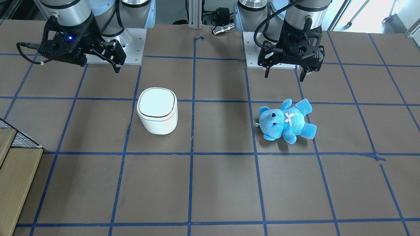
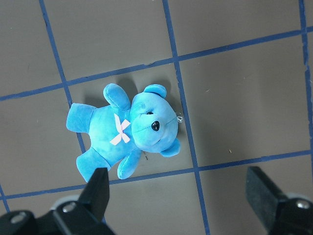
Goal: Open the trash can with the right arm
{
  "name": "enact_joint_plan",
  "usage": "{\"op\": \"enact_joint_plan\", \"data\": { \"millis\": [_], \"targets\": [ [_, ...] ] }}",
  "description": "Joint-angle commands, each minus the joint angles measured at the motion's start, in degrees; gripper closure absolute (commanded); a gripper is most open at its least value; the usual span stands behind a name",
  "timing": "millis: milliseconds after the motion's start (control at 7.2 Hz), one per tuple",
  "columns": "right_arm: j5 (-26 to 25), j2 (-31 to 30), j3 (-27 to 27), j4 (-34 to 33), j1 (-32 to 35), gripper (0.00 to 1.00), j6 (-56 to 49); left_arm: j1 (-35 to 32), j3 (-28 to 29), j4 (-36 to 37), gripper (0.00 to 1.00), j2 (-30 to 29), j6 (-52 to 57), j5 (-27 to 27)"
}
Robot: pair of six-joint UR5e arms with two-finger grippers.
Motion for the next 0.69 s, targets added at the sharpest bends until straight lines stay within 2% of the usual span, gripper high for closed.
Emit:
{"op": "enact_joint_plan", "data": {
  "millis": [0, 556],
  "targets": [
    [0.04, 0.06, 0.10, -0.31, 0.02, 0.00, 0.12, 0.00, 0.00, -0.02, 0.00, 0.00, 0.00, 0.00],
    [0.47, 0.24, 0.97, -0.49, 0.45, 0.00, 0.04, 0.00, 0.00, -0.02, 0.00, 0.00, 0.00, 0.00]
  ]
}}
